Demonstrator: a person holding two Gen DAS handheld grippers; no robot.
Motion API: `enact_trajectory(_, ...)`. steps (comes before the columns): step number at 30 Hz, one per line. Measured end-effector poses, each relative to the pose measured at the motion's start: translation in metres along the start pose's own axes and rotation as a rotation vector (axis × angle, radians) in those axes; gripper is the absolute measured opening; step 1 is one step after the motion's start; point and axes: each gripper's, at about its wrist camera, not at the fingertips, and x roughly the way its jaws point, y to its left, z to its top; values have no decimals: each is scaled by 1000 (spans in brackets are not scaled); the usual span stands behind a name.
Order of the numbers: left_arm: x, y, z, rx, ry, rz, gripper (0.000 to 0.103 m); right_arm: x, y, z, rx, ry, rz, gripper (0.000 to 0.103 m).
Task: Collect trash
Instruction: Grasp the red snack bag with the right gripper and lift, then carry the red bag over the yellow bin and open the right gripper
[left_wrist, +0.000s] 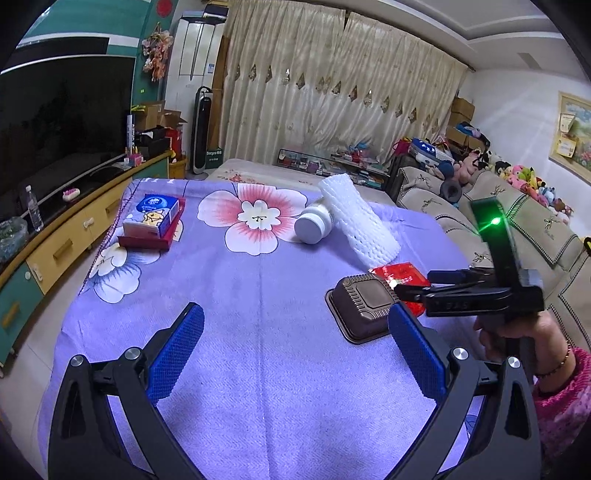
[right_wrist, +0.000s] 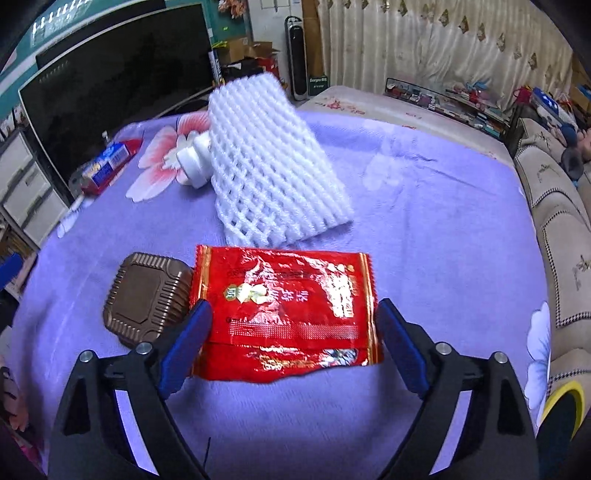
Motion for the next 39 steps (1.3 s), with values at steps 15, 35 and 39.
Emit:
enact_trajectory(15, 7, -4, -3, 20, 14, 7, 98, -3, 12, -3, -25, -33, -22, 30)
enact_trajectory(35, 9, -10, -5, 52, 22, 6, 98, -108, -5, -61, 47, -134, 77, 2)
enact_trajectory(39, 9, -13, -6, 62, 27, 7, 98, -133, -48, -90, 131, -150, 4, 2)
